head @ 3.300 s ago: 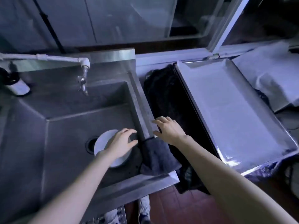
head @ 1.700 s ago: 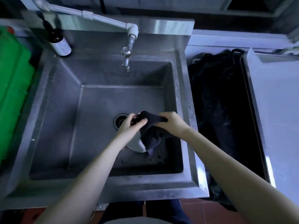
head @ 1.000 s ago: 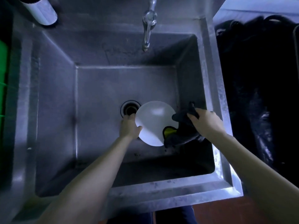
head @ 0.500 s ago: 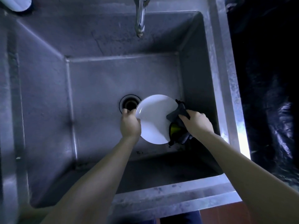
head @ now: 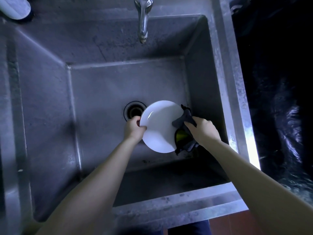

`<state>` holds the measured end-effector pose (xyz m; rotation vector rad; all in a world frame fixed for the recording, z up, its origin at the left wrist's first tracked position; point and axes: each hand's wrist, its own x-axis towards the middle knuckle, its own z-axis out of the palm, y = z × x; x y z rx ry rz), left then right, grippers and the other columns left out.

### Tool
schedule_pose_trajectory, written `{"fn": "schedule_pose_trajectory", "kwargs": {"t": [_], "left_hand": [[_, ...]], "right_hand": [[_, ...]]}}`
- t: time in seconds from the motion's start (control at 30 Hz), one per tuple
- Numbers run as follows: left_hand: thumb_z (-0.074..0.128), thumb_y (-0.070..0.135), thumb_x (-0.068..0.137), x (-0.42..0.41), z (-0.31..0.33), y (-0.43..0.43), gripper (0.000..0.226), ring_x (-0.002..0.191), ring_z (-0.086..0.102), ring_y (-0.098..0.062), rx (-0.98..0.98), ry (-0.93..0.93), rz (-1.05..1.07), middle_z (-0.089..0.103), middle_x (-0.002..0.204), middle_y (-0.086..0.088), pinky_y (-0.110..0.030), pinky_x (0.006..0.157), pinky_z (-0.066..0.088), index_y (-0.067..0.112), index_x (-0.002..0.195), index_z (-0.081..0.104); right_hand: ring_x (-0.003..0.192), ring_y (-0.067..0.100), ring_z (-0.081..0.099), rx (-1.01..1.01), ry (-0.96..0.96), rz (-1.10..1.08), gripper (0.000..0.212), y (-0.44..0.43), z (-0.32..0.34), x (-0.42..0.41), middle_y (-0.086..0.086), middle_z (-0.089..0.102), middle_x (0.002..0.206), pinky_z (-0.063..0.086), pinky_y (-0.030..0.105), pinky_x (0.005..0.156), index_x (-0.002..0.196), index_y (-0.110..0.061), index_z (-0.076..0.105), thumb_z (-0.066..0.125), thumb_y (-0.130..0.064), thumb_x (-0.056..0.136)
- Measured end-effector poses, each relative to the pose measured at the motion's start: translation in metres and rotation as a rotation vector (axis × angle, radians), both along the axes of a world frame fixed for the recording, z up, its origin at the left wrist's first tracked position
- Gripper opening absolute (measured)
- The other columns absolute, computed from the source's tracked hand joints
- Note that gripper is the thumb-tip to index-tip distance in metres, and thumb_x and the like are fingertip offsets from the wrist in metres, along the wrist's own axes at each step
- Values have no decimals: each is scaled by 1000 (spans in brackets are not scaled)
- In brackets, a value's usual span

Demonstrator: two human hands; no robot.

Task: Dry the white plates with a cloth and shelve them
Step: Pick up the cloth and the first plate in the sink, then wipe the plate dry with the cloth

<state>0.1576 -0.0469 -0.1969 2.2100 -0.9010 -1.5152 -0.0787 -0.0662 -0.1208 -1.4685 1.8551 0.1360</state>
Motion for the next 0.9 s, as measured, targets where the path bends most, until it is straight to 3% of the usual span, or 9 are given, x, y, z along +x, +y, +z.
{"fn": "schedule_pose_trajectory", "kwargs": {"t": [0.23,0.33,0.4,0.53,0.6,0.7,0.8,0.9], "left_hand": [[54,0,89,4,11,12,27,81,60,-20,-17,150,90,65,98,1,-33,64,51,20,107,55],[50,-1,95,5,19,17,29,85,61,-18,6,254,143,60,100,2,-38,63,56,21,114,51],[51,2,97,6,28,18,29,88,61,-18,1,282,177,59,103,1,-40,67,56,22,117,51],[51,13,99,8,61,19,23,105,62,-26,-90,239,258,63,115,0,-52,91,53,26,119,53],[49,16,101,9,82,18,18,105,61,-26,-169,230,338,64,112,3,-48,89,51,27,114,56],[46,20,103,6,120,17,20,91,59,-20,-301,235,454,65,99,8,-37,71,44,32,100,61],[46,26,104,2,156,14,20,91,57,-20,-400,239,575,66,106,4,-34,71,42,24,114,63],[47,30,104,-1,191,11,23,90,53,-20,-483,261,624,63,104,3,-34,72,40,21,118,62]], "right_hand": [[57,20,63,-6,-33,-15,30,-1,17,-7,-3,61,65,56,37,53,84,-26,61,47,-50,95],[67,23,62,-17,-45,2,27,-7,31,-13,-2,61,68,53,38,60,87,-23,63,50,-46,95],[71,25,63,-46,-60,4,26,-14,45,-18,-1,63,70,50,36,60,86,-21,62,51,-43,95],[70,24,60,-202,-2,-3,30,-30,88,-27,1,62,70,43,31,53,88,-19,64,51,-46,95],[66,20,60,-263,-39,4,34,-39,112,-27,4,63,69,41,28,49,87,-13,66,53,-43,96],[71,23,61,-371,-136,58,32,-47,147,-24,10,66,74,41,33,54,91,-10,70,55,-38,97],[74,30,59,-475,-229,103,37,-53,183,-19,17,63,68,37,30,54,76,-3,64,58,-34,96],[64,21,54,-531,-367,79,42,-60,221,-9,14,58,69,38,29,55,69,0,55,60,-33,94]]}}
